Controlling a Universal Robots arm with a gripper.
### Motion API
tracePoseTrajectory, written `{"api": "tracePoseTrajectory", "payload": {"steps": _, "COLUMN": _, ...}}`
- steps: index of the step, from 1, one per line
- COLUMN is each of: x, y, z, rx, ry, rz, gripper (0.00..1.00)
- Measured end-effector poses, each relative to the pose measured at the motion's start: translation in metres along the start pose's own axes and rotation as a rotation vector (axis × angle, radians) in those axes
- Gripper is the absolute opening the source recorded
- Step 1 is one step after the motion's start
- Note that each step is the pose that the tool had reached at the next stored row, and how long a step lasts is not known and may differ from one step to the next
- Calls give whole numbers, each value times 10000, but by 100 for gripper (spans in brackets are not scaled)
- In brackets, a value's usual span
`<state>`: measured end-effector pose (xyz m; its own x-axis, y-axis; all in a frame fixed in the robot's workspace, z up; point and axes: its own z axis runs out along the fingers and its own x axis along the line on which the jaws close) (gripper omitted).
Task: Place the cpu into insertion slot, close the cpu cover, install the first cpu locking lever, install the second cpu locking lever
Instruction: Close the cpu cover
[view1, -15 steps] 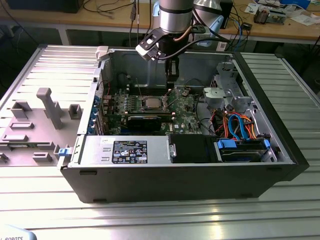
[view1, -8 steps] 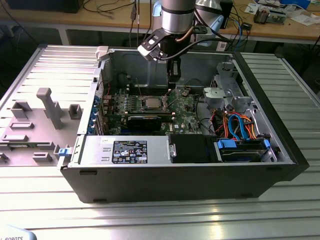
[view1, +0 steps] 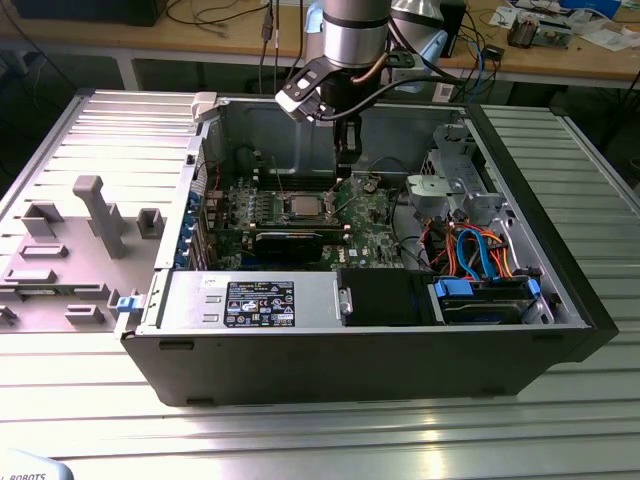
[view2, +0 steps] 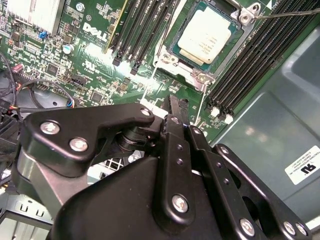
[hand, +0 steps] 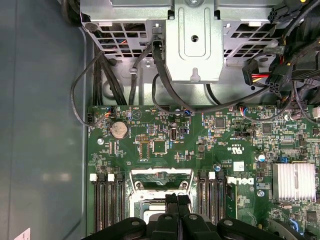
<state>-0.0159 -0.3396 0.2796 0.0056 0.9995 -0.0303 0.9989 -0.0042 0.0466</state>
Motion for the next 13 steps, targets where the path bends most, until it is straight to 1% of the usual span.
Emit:
{"api": "tracePoseTrajectory", "payload": {"steps": 4, "x": 0, "y": 4, "z": 0, "rx": 0, "ry": 0, "rz": -2, "gripper": 11}}
{"api": "tracePoseTrajectory", "payload": {"steps": 8, "x": 0, "y": 32, "z": 3, "rx": 1, "ry": 0, "rz": 0, "gripper": 11}}
{"api": "tracePoseTrajectory", "payload": {"steps": 10, "x": 2, "y": 86, "z": 12, "rx": 5, "ry": 0, "rz": 1, "gripper": 11}}
{"api": "tracePoseTrajectory", "payload": {"steps": 11, "x": 3, "y": 122, "z": 19, "rx": 13, "ry": 0, "rz": -1, "gripper": 11}}
{"api": "tracePoseTrajectory", "payload": {"steps": 12, "x": 4, "y": 179, "z": 31, "rx": 34, "ry": 2, "rz": 0, "gripper": 11}}
{"api": "tracePoseTrajectory", "payload": {"steps": 13, "x": 5, "y": 215, "z": 44, "rx": 49, "ry": 1, "rz": 0, "gripper": 11}}
